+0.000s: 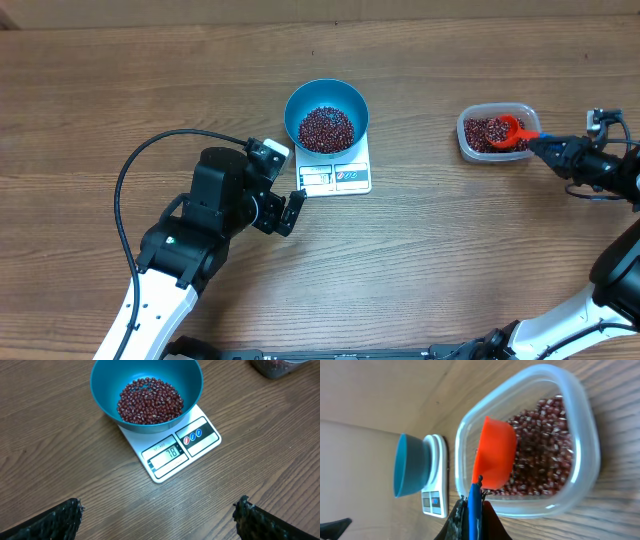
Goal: Scoop item into bowl and weigh 150g on scale
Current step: 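Drag the scoop through the beans to fill it, then lift the filled scoop and carry it left over the teal bowl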
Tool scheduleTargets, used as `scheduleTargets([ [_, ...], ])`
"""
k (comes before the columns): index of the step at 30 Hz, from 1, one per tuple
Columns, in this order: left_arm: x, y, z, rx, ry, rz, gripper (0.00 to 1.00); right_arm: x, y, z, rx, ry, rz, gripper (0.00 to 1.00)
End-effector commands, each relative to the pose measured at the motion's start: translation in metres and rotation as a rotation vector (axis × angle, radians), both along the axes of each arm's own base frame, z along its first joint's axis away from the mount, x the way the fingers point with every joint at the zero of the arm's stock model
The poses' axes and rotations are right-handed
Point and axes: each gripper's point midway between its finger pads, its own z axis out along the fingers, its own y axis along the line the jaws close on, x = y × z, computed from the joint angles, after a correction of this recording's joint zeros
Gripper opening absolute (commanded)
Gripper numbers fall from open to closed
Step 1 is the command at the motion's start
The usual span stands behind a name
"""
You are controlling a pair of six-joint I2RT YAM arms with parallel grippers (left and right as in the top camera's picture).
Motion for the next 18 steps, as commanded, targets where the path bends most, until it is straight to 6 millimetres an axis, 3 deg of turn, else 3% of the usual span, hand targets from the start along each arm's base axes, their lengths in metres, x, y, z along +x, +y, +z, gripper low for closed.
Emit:
scheduleTargets([
  [1, -0.002, -0.001, 0.005, -0.003, -0.02, -0.019, 1.0, 0.001, 0.006, 0.012, 0.081, -0.07, 0.018, 0.04],
  [13, -0.002, -0.001, 0.005, -0.004, -0.02, -0.019, 1.0, 0.004, 0.025, 0.048, 0.25, -0.204, 0.068, 0.04],
  [18, -0.002, -0.001, 0.005, -0.004, -0.02, -0.019, 1.0, 0.008, 0.056, 0.049, 0.262, -0.198, 0.148, 0.04],
])
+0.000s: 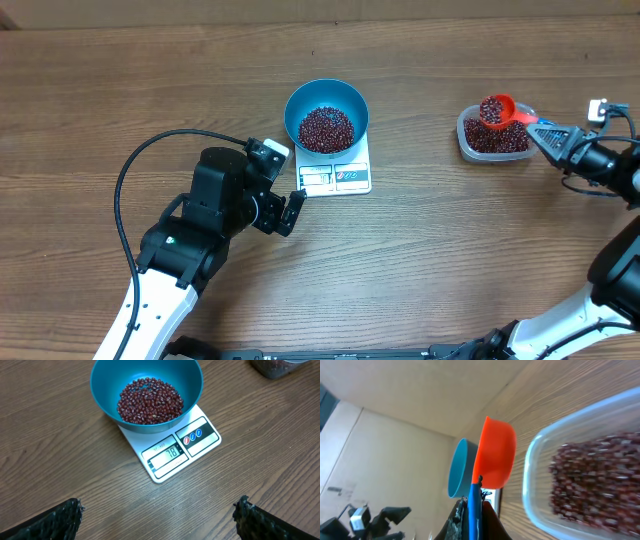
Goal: Scoop item into bowl and weigh 150g on scale
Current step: 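Lift the filled scoop and carry it left over the teal bowl, then tilt the red scoop to pour the beans into the teal bowl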
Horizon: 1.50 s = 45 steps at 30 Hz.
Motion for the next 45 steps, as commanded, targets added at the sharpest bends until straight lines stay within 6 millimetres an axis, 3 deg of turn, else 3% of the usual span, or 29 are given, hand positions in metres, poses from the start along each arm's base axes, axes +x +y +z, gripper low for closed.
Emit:
scheduleTargets([
  [1, -0.002, -0.001, 0.005, -0.004, -0.02, -0.019, 1.0, 0.003, 0.035, 0.005, 0.041, -0.037, 0.093, 0.04],
  [6, -0.002, -0.001, 0.005, -0.004, -0.02, -0.019, 1.0, 0.006, 0.094, 0.005, 0.038, -0.043, 0.244, 0.04],
  [17, -0.002, -0.001, 0.005, -0.004, -0.02, -0.019, 0.99, -0.005, 0.204, -0.008, -0.066, -0.082, 0.524, 0.04],
  [28, -0.002, -0.001, 0.005, -0.004, -0.019, -0.019, 1.0, -0.001, 0.236, -0.003, -0.066, -0.107, 0.58, 0.04],
  [36, -0.002, -0.001, 0.005, -0.004, -0.02, -0.019, 0.99, 0.008, 0.249, 0.004, -0.107, -0.248, 0.608, 0.04],
  [45, -0.002, -0.001, 0.005, -0.003, -0.02, -0.019, 1.0, 0.039, 0.257, -0.014, -0.36, -0.383, 0.545, 0.04],
])
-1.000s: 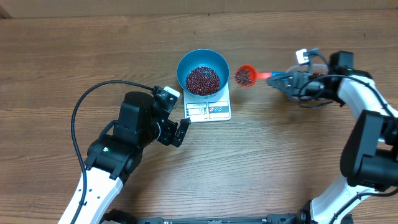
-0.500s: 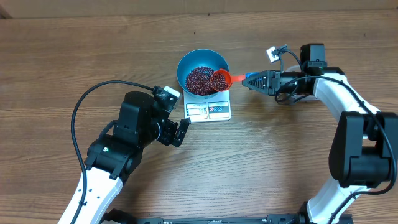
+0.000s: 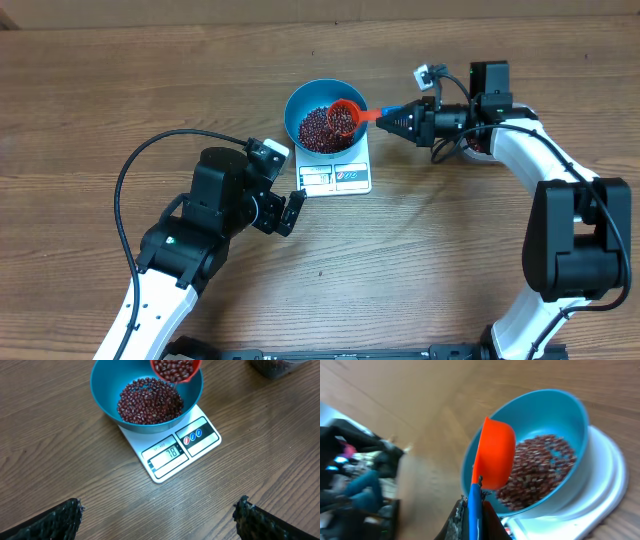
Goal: Scoop item into bowl and weigh 150g on scale
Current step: 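Tilt the red scoop to pour the beans into the teal bowl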
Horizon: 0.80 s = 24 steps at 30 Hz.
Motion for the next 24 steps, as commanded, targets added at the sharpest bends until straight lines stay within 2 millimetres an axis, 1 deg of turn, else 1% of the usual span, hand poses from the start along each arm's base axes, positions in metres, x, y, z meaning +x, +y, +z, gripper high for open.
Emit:
scheduleTargets([
  [1, -0.002, -0.001, 0.005, -0.003, -0.02, -0.019, 1.0, 0.011, 0.004, -0.01, -0.094, -0.105, -0.022, 0.04],
  [8, -0.002, -0.001, 0.005, -0.004, -0.02, -0.019, 0.99, 0.009, 0.014, -0.009, -0.135, -0.332, 0.07, 0.04],
  [13, -0.002, -0.001, 0.005, -0.003, -0.02, -0.019, 1.0, 0.009, 0.014, -0.009, -0.171, -0.515, 0.132, 0.04],
  [18, -0.002, -0.001, 0.005, -0.004, -0.02, -0.02, 1.0, 0.01, 0.014, -0.007, -0.213, -0.735, 0.197, 0.04],
  [20, -0.002, -0.001, 0.005, -0.004, -0.02, -0.019, 1.0, 0.014, 0.013, -0.007, -0.237, -0.806, 0.209, 0.04],
  [24, -0.002, -0.001, 0.005, -0.003, -0.02, -0.019, 1.0, 0.027, 0.009, -0.008, -0.299, -0.854, 0.178, 0.04],
])
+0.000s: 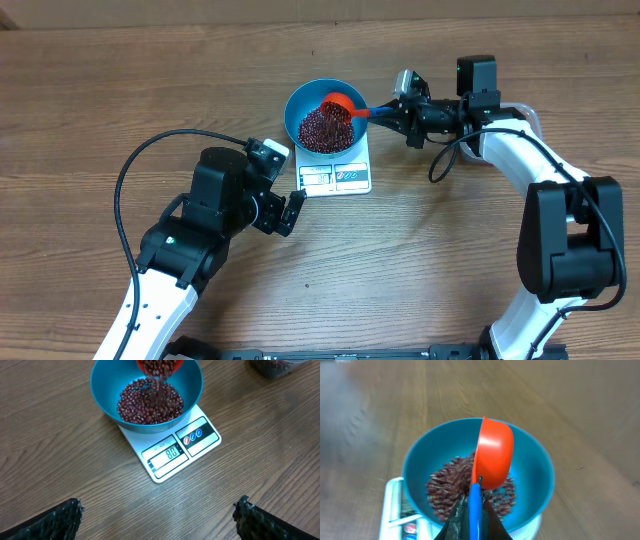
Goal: Scoop item into bowl and weigh 150g on scale
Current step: 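Tilt the red scoop to pour the beans into the teal bowl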
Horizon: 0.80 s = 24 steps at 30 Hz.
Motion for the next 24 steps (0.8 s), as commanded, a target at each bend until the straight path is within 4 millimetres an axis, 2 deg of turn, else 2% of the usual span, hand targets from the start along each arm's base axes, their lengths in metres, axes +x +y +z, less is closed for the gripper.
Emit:
scheduleTargets([
  [1, -0.002, -0.001, 0.005, -0.004, -0.019, -0.019, 1.0, 0.011, -0.003, -0.002, -0.061, -0.115, -0.012, 0.04],
  [7, -0.002, -0.001, 0.005, -0.003, -0.02, -0.019, 1.0, 0.026, -0.003, 0.012, -0.062, -0.237, -0.031, 0.04],
  [12, -0.002, -0.001, 0.005, -0.003, -0.02, -0.019, 1.0, 0.031, -0.002, 0.02, -0.054, -0.293, -0.031, 0.04],
  [20, -0.002, -0.001, 0.005, -0.003, -0.02, -0.019, 1.0, 0.028, -0.002, 0.017, -0.048, -0.262, -0.024, 0.04],
  [24, -0.002, -0.001, 0.005, -0.003, -0.02, -0.019, 1.0, 0.026, -0.002, 0.014, -0.02, -0.148, -0.057, 0.04],
])
